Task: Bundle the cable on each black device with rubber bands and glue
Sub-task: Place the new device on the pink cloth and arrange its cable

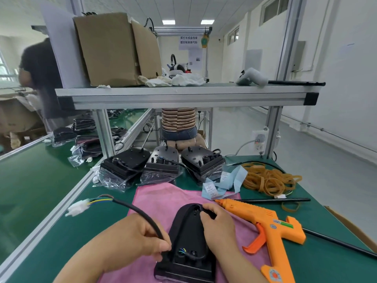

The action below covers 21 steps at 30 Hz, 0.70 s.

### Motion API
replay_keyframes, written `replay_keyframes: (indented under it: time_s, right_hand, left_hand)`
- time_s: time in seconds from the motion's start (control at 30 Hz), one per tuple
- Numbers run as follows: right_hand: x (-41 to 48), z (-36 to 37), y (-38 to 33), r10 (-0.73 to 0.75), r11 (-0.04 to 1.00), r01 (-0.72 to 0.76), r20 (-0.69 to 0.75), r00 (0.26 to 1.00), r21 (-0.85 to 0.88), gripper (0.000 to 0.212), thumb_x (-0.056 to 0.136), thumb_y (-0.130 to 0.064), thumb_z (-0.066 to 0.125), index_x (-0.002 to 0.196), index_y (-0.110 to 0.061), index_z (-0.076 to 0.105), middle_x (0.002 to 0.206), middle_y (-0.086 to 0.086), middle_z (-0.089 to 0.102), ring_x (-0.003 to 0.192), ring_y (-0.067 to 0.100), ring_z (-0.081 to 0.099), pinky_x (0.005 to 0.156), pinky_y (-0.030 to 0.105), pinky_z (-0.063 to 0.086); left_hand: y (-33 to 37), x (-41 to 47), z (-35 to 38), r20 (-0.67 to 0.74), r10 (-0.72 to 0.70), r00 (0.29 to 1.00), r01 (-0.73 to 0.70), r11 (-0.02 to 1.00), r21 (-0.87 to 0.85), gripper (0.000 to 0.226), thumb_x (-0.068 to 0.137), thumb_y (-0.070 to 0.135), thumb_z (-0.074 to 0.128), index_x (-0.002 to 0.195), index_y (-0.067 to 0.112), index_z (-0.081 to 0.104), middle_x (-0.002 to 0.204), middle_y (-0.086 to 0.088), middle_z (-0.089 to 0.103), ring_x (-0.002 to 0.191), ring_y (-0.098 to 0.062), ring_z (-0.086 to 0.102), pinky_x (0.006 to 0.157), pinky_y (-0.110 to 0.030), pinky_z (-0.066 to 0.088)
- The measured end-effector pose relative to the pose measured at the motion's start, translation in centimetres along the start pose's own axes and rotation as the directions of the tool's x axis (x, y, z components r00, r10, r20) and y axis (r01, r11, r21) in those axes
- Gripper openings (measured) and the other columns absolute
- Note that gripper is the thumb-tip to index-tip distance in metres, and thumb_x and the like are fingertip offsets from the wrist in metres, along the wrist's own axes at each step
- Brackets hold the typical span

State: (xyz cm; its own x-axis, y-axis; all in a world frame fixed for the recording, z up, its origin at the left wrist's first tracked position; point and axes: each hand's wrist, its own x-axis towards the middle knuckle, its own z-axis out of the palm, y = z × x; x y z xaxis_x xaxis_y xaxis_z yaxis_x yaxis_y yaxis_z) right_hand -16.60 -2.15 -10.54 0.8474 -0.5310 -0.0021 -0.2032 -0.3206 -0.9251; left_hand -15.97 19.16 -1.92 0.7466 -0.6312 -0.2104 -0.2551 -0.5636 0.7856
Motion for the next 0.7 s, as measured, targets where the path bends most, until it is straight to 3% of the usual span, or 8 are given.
replay_keyframes:
  time_s: [0.1, 0.2, 0.33, 0.4, 0.47, 0.57, 0.63, 0.7]
  right_hand:
    - [0.4, 0.3, 0.0, 0.006, 1.0, -0.005, -0.025, 1.0, 0.022, 0.019, 0.089, -0.019, 0.061, 0.104, -0.029, 0.066, 0.108, -0.013, 0.066, 0.092, 0.003, 0.056, 0.074, 0.018, 0.039]
    - [0.5, 0.5, -0.1, -0.015, 1.0, 0.015, -0.04, 0.999, -0.013, 0.016, 0.089, -0.018, 0.061, 0.095, -0.033, 0.061, 0.104, -0.013, 0.064, 0.09, 0.005, 0.055, 0.077, 0.021, 0.039]
    - [0.5, 0.6, -0.1, -0.025, 1.0, 0.025, -0.051, 0.998, 0.004, 0.016, 0.09, -0.017, 0.061, 0.092, -0.033, 0.06, 0.103, -0.013, 0.062, 0.088, 0.004, 0.055, 0.075, 0.021, 0.039]
    - [0.5, 0.6, -0.1, -0.025, 1.0, 0.025, -0.053, 0.998, 0.01, 0.015, 0.09, -0.017, 0.061, 0.091, -0.032, 0.06, 0.102, -0.013, 0.062, 0.085, 0.0, 0.054, 0.07, 0.019, 0.038]
    - [0.6, 0.5, -0.1, -0.045, 0.999, 0.045, -0.036, 0.998, 0.007, 0.014, 0.091, -0.017, 0.061, 0.093, -0.03, 0.062, 0.102, -0.012, 0.062, 0.087, 0.002, 0.054, 0.072, 0.02, 0.039]
    - [0.1, -0.5, -0.2, -0.172, 0.978, 0.17, -0.007, 0.985, -0.125, 0.008, 0.09, -0.019, 0.063, 0.094, -0.026, 0.063, 0.1, -0.012, 0.057, 0.097, 0.008, 0.053, 0.085, 0.023, 0.041]
    - [-0.4, -2.3, -0.5, -0.271, 0.916, 0.281, 0.077, 0.96, -0.285, 0.006, 0.088, -0.023, 0.065, 0.086, -0.028, 0.062, 0.094, -0.013, 0.056, 0.092, 0.006, 0.051, 0.083, 0.022, 0.042]
    - [-0.9, -5.0, -1.3, -0.188, 0.897, 0.292, 0.312, 0.931, -0.331, 0.007, 0.084, -0.023, 0.065, 0.082, -0.029, 0.064, 0.082, -0.013, 0.061, 0.075, -0.002, 0.053, 0.069, 0.013, 0.043]
  left_hand:
    - [0.6, 0.0, 0.6, 0.043, -0.021, 0.999, 0.019, 0.999, 0.049, 0.013, 0.082, 0.033, 0.066, 0.091, 0.028, 0.075, 0.081, 0.002, 0.076, 0.079, -0.005, 0.07, 0.079, -0.021, 0.052]
    - [1.2, 0.2, 1.2, 0.045, -0.077, 0.996, 0.067, 0.98, 0.187, 0.009, 0.082, 0.034, 0.067, 0.089, 0.032, 0.073, 0.079, 0.01, 0.076, 0.079, 0.0, 0.07, 0.084, -0.024, 0.052]
    - [2.4, 1.1, 2.3, 0.013, -0.102, 0.995, 0.093, 0.945, 0.313, 0.017, 0.072, 0.034, 0.079, 0.076, 0.021, 0.068, 0.064, 0.011, 0.069, 0.06, 0.004, 0.061, 0.06, -0.011, 0.043]
    - [3.1, 1.8, 3.2, -0.013, -0.103, 0.995, 0.098, 0.898, 0.428, 0.023, 0.067, 0.033, 0.084, 0.072, 0.018, 0.067, 0.054, 0.01, 0.058, 0.055, 0.001, 0.053, 0.052, -0.012, 0.04]
    - [3.6, 2.3, 3.9, -0.041, -0.067, 0.997, 0.079, 0.822, 0.565, 0.024, 0.066, 0.032, 0.085, 0.072, 0.02, 0.064, 0.055, 0.01, 0.052, 0.06, -0.007, 0.053, 0.058, -0.022, 0.044]
    - [4.1, 2.1, 4.1, -0.034, -0.062, 0.997, 0.07, 0.822, 0.564, 0.033, 0.065, 0.039, 0.085, 0.07, 0.027, 0.055, 0.062, 0.013, 0.055, 0.066, -0.009, 0.054, 0.069, -0.029, 0.048]
    - [4.2, 1.8, 4.0, -0.011, -0.062, 0.998, 0.057, 0.825, 0.563, 0.031, 0.069, 0.04, 0.083, 0.078, 0.029, 0.055, 0.066, 0.013, 0.056, 0.068, -0.008, 0.054, 0.072, -0.029, 0.047]
    - [4.2, 1.6, 3.9, 0.006, -0.062, 0.998, 0.048, 0.825, 0.562, 0.028, 0.074, 0.04, 0.08, 0.09, 0.03, 0.059, 0.074, 0.014, 0.056, 0.075, -0.009, 0.054, 0.075, -0.028, 0.046]
